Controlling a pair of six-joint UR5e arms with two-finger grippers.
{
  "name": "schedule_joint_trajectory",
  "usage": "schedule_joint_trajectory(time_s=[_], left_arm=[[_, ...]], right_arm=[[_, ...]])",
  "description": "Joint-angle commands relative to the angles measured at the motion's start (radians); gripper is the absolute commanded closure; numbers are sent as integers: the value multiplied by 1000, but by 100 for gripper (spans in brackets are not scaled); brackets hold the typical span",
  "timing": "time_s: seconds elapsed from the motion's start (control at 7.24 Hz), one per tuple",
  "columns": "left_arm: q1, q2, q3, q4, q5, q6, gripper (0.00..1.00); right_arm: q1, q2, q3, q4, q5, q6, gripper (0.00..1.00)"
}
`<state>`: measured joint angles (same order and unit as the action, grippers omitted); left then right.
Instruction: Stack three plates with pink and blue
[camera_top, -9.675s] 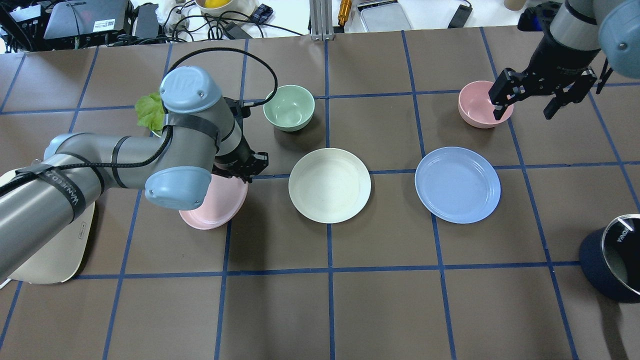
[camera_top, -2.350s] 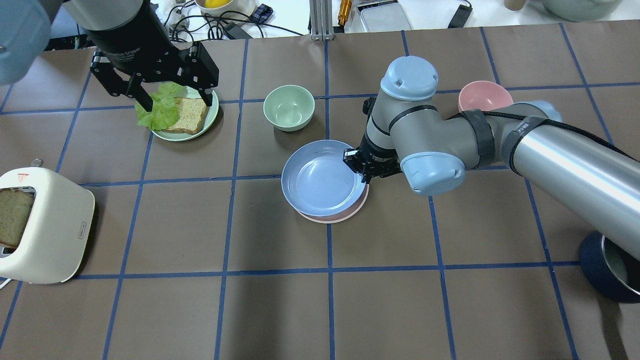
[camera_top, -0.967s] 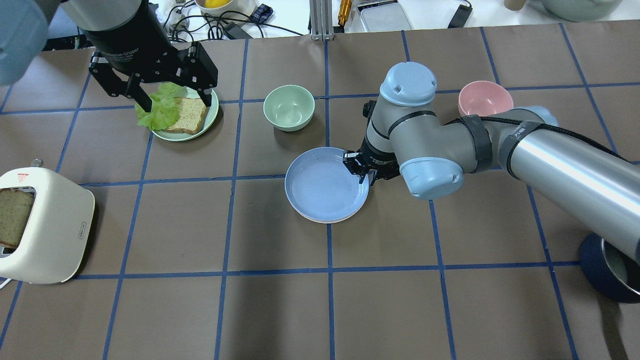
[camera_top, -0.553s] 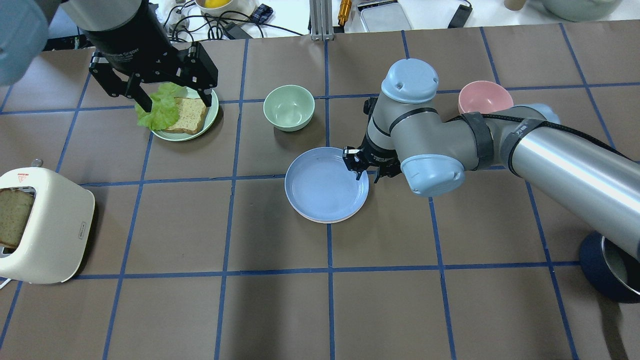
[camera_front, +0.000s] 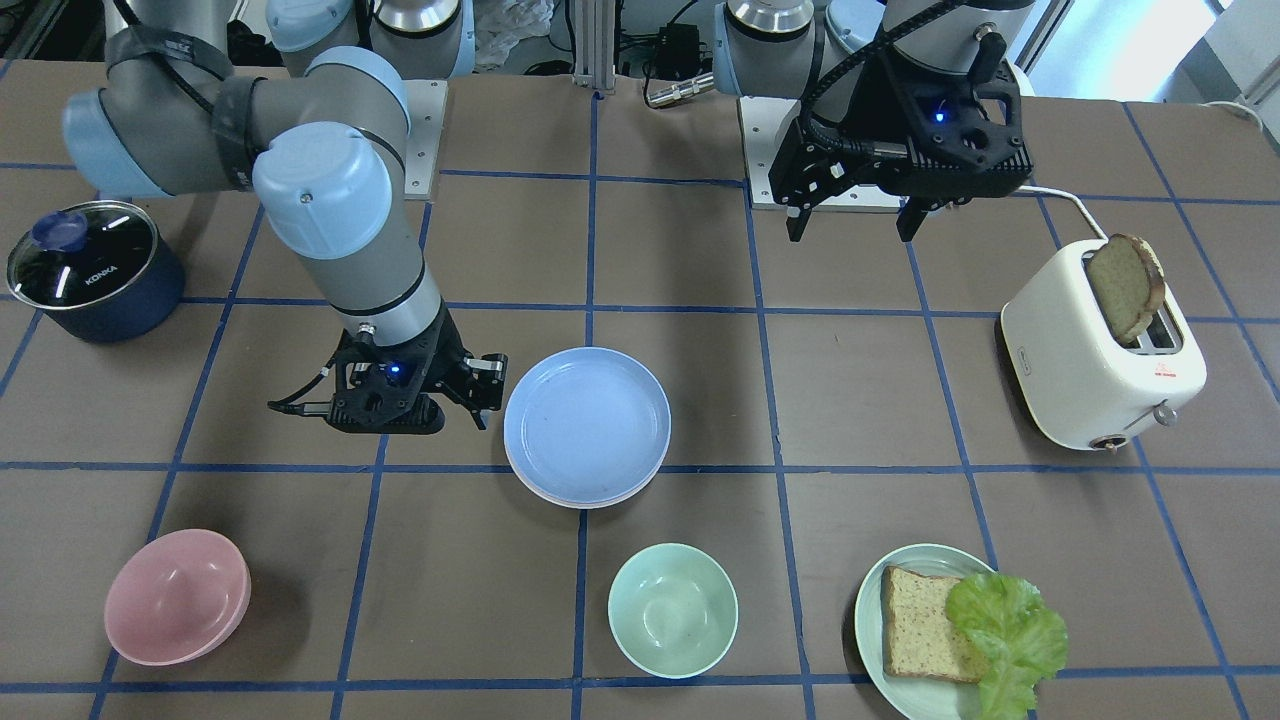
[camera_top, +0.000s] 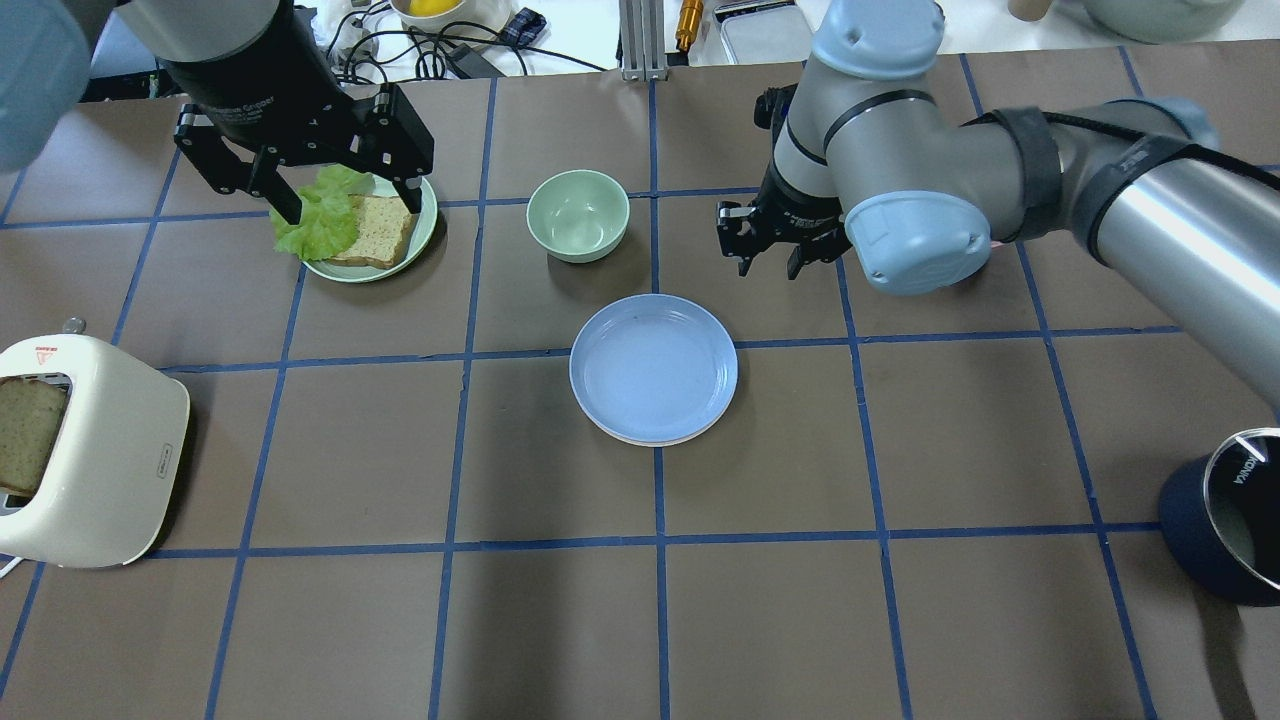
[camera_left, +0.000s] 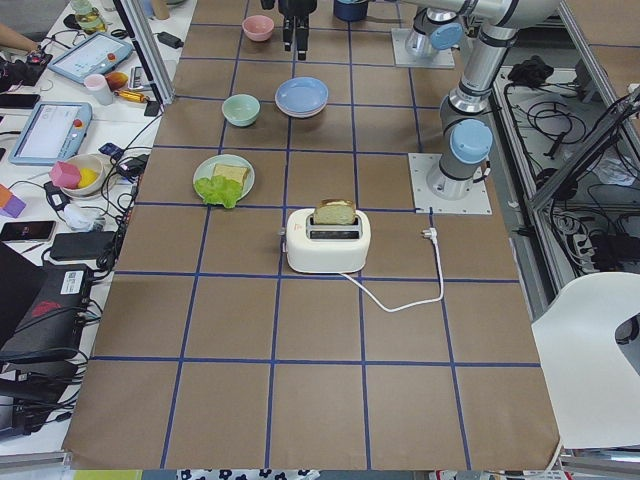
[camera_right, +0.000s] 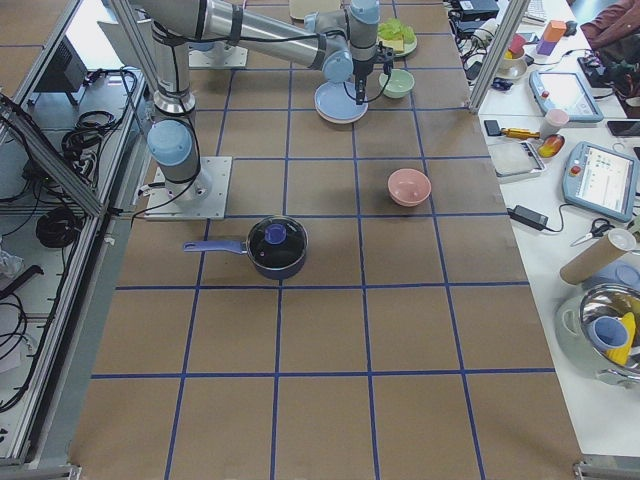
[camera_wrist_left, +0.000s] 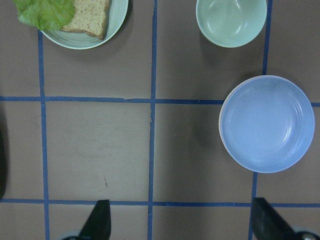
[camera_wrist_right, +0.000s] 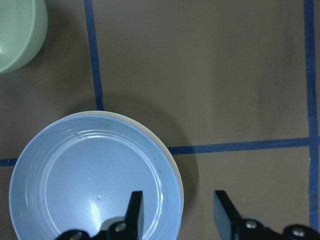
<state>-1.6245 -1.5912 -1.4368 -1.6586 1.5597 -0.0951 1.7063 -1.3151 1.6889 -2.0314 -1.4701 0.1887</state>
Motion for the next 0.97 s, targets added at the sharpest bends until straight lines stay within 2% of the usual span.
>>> schedule_joint_trajectory(time_s=[0.0,0.28,0.55,0.83], left_arm=[[0,-1,-1,0,0,0,0],[0,-1,1,0,-1,0,0],[0,-1,0,0,-1,0,0],[0,-1,-1,0,0,0,0]], right_arm=[[-28,-22,-52,62,-24,-52,42],[-28,-58,-54,80,-35,-52,36],[-33,-81,-57,117,-45,-84,35],[-46,-134,-57,161,-104,-106,33]])
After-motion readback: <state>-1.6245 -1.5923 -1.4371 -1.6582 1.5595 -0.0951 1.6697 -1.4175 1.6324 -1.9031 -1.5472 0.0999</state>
